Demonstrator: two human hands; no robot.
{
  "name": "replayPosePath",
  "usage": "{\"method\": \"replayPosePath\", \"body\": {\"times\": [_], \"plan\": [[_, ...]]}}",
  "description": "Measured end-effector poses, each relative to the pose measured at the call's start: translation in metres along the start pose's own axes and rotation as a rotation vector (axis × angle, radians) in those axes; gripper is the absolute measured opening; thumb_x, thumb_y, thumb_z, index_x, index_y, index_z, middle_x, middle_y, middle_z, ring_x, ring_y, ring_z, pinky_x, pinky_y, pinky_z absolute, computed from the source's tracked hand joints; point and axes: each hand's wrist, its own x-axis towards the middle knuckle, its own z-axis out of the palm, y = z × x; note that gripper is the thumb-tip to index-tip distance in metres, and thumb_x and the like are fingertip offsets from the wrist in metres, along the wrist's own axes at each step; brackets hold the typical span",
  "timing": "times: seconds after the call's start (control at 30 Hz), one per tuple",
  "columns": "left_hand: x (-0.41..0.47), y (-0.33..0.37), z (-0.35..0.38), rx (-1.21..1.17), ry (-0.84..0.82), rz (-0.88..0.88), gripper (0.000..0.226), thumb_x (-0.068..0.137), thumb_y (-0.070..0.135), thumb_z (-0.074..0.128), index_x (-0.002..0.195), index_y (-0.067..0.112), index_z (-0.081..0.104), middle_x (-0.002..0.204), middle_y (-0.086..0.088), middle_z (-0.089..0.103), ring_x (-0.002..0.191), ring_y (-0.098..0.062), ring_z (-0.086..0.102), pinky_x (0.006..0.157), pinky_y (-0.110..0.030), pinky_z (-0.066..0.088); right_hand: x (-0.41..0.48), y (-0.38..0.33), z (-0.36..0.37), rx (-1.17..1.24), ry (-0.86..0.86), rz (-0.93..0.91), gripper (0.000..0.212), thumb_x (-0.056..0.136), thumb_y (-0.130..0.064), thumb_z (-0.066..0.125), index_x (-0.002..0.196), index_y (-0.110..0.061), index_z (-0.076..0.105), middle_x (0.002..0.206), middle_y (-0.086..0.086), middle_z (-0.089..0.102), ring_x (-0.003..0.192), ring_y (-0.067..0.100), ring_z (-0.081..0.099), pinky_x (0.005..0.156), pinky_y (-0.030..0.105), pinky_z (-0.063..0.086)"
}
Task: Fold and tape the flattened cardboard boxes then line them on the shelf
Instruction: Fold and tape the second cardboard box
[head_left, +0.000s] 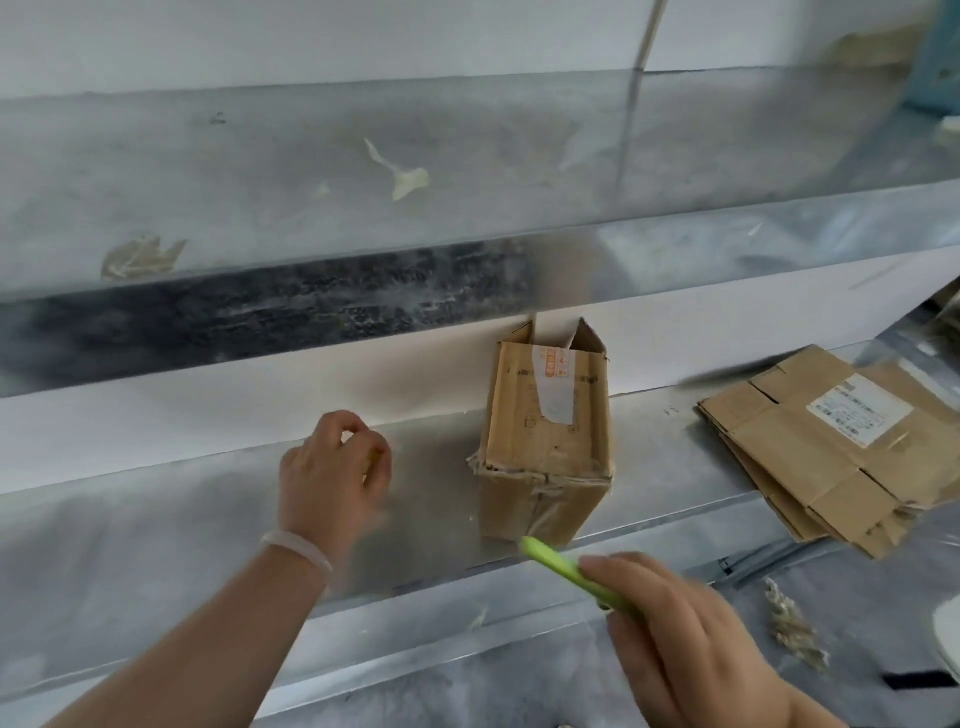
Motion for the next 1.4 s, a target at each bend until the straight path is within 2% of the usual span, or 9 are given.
{"method": "replayPosePath", "body": {"times": [0.13, 0.3, 0.47, 0.63, 0.8, 0.97, 1.03, 1.23, 1.4], "plan": [[-0.020, -0.019, 0.024, 0.128, 0.005, -0.030, 0.025, 0.081, 0.035, 0.048, 0.078, 0.022, 0.069, 0.096, 0.001, 0.060, 0.075, -0.028, 0.061, 0.070, -0.037, 0.041, -0.006, 0.048, -0.009, 0.098, 0.235, 0.366, 0.035, 0.096, -0.024, 0.046, 0.127, -0.040, 0.044, 0.105, -0.015, 0.054, 0.080, 0.005, 0.056, 0.070, 0.013, 0.045], [-0.052, -0.018, 0.047, -0.031, -0.132, -0.069, 0.024, 0.083, 0.040, 0.046, 0.082, 0.027, 0.066, 0.100, 0.005, 0.065, 0.085, -0.026, 0.063, 0.076, -0.038, 0.047, 0.011, 0.132, 0.005, -0.092, -0.149, 0.903, 0.040, 0.098, -0.009, 0.045, 0.135, -0.023, 0.045, 0.128, 0.009, 0.049, 0.089, 0.014, 0.047, 0.074, 0.033, 0.042], [-0.066, -0.023, 0.053, -0.119, -0.211, -0.080, 0.018, 0.079, 0.044, 0.053, 0.075, 0.032, 0.065, 0.094, 0.026, 0.059, 0.082, -0.012, 0.060, 0.082, -0.026, 0.039, 0.020, 0.184, 0.029, -0.255, -0.369, 0.810, 0.047, 0.094, -0.008, 0.048, 0.138, -0.023, 0.047, 0.122, 0.007, 0.054, 0.097, 0.016, 0.045, 0.090, 0.037, 0.045], [-0.068, -0.019, 0.045, -0.247, -0.194, -0.129, 0.038, 0.078, 0.046, 0.059, 0.116, 0.050, 0.056, 0.120, 0.032, 0.050, 0.109, -0.004, 0.054, 0.101, -0.030, 0.041, 0.017, 0.196, 0.034, -0.483, -0.520, 0.712, 0.056, 0.099, -0.029, 0.041, 0.151, -0.034, 0.022, 0.154, -0.003, 0.029, 0.140, 0.021, 0.027, 0.114, 0.041, 0.026], [-0.044, 0.066, 0.006, -0.548, 0.101, -0.255, 0.044, 0.095, 0.030, 0.046, 0.139, 0.025, 0.044, 0.139, 0.016, 0.044, 0.129, 0.001, 0.042, 0.107, -0.017, 0.033, 0.023, 0.131, 0.021, 0.239, -0.020, 0.655, 0.054, 0.098, -0.037, 0.042, 0.150, -0.034, 0.029, 0.145, -0.008, 0.040, 0.128, 0.012, 0.043, 0.109, 0.040, 0.038], [-0.025, 0.173, -0.011, -1.162, 0.005, -0.406, 0.048, 0.096, 0.038, 0.039, 0.142, 0.031, 0.028, 0.132, 0.028, 0.051, 0.126, 0.009, 0.043, 0.095, -0.006, 0.038, 0.041, 0.055, 0.019, 0.792, -0.115, 0.631, 0.070, 0.084, -0.069, 0.038, 0.146, -0.052, 0.010, 0.151, -0.037, 0.016, 0.136, -0.021, 0.014, 0.114, 0.012, 0.019], [-0.026, 0.191, -0.006, -1.131, 0.008, -0.437, 0.057, 0.094, 0.040, 0.053, 0.145, 0.030, 0.029, 0.122, 0.024, 0.061, 0.116, 0.006, 0.054, 0.091, -0.013, 0.046, 0.050, 0.045, 0.023, 0.878, -0.091, 0.709, 0.085, 0.078, -0.074, 0.050, 0.149, -0.051, 0.010, 0.154, -0.029, 0.020, 0.137, -0.016, 0.021, 0.116, 0.022, 0.025], [-0.029, 0.200, 0.007, -1.001, 0.091, -0.535, 0.063, 0.087, 0.023, 0.068, 0.143, 0.031, 0.040, 0.117, 0.015, 0.066, 0.105, 0.002, 0.062, 0.087, -0.017, 0.052, 0.063, 0.050, 0.028, 0.918, 0.126, 0.755, 0.047, 0.095, -0.026, 0.059, 0.139, -0.037, 0.046, 0.123, -0.014, 0.064, 0.112, 0.002, 0.061, 0.095, 0.031, 0.053], [-0.029, 0.201, 0.017, -0.930, 0.159, -0.554, 0.058, 0.094, 0.022, 0.057, 0.146, 0.032, 0.033, 0.118, 0.027, 0.059, 0.107, 0.013, 0.055, 0.086, -0.008, 0.045, 0.066, 0.056, 0.032, 0.828, 0.108, 0.730, 0.044, 0.101, -0.020, 0.046, 0.142, -0.035, 0.046, 0.126, -0.023, 0.061, 0.111, -0.013, 0.054, 0.090, 0.007, 0.046]]}}
